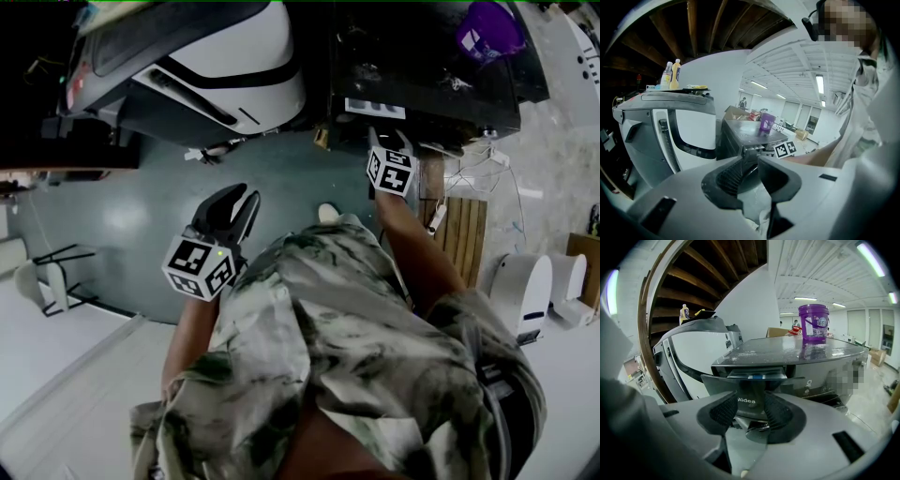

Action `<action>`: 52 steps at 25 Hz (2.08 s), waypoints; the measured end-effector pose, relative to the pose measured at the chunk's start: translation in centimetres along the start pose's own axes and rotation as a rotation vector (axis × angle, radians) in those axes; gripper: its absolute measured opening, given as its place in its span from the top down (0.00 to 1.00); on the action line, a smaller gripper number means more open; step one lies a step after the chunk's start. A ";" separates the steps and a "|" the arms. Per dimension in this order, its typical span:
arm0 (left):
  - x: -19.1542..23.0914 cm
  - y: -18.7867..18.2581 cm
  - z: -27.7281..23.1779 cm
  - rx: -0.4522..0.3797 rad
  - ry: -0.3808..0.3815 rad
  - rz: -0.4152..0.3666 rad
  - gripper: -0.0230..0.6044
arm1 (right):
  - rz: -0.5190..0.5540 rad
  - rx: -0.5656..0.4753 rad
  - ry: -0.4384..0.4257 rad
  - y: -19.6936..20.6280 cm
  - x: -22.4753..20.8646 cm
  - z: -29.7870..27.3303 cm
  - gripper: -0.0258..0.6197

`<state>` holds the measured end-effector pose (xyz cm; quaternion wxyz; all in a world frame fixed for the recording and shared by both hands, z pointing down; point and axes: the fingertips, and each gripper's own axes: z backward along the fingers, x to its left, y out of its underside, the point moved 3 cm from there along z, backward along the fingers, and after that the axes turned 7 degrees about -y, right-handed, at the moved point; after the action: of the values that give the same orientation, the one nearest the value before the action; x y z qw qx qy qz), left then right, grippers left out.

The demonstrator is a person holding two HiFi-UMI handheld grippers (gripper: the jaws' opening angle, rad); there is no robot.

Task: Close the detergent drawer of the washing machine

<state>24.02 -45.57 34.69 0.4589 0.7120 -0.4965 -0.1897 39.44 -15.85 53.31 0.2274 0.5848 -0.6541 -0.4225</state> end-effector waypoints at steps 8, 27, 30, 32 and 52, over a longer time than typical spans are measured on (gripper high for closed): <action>0.1 0.1 -0.2 0.000 -0.007 0.008 0.78 | -0.003 -0.007 -0.003 -0.3 -0.2 -0.4 0.67; 0.5 0.0 -0.6 0.001 -0.019 0.011 0.78 | -0.001 -0.009 -0.012 -1.0 -0.6 -1.5 0.68; 0.6 0.0 -0.7 0.002 -0.022 0.012 0.78 | -0.001 -0.009 -0.012 -1.2 -0.7 -1.7 0.68; 0.5 -0.1 -0.7 0.001 -0.023 0.012 0.78 | 0.001 -0.010 -0.011 -1.2 -0.7 -1.8 0.68; 1.1 -0.3 -1.1 0.001 -0.037 0.024 0.78 | 0.011 -0.006 -0.005 -2.0 -1.1 -3.0 0.67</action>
<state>25.42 -45.97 35.24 0.4516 0.7025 -0.5135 -0.1970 43.18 -15.61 53.49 0.2297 0.5795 -0.6567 -0.4245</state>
